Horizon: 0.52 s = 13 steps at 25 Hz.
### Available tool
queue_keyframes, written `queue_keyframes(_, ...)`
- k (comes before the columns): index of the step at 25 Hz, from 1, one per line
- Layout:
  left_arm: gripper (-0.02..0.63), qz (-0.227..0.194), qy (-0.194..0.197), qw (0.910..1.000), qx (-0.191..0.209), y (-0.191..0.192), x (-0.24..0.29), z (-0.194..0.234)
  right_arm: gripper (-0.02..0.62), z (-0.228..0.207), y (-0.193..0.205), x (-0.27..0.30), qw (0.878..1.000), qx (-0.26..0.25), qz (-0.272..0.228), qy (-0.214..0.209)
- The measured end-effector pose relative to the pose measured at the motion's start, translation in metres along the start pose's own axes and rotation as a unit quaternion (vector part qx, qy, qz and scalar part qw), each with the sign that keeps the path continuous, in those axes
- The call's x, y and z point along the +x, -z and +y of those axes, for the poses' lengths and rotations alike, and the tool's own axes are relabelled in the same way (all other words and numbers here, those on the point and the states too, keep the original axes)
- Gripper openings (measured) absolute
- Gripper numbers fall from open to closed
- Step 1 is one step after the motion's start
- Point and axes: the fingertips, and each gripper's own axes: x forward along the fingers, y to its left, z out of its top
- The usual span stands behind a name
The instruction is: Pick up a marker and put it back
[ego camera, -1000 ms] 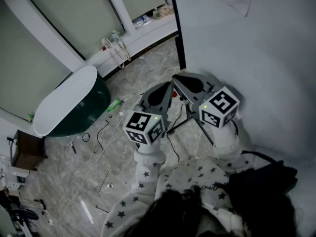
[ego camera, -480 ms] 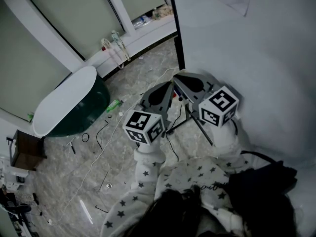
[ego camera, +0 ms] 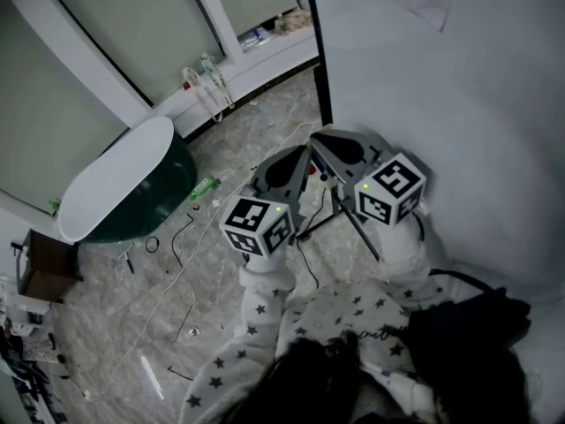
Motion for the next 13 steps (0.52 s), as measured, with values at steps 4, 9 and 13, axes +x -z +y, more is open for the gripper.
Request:
queue_keyframes(4,0.002,-0.003,0.000,1.0000,-0.001,-0.0012,-0.0014,-0.0002,0.006,0.0006,-0.0002,0.0002,1.000,0.000,0.001,0.000)
queue_keyframes(9,0.002,-0.003,-0.001,1.0000,-0.002,-0.0024,-0.0033,0.0011,0.006,0.0014,-0.0016,0.0022,1.000,0.000,0.001,-0.001)
queue_keyframes(13,0.002,-0.003,-0.003,1.0000,-0.003,-0.0032,-0.0049,0.0024,0.006,0.0027,-0.0028,0.0033,1.000,0.001,0.001,-0.002)
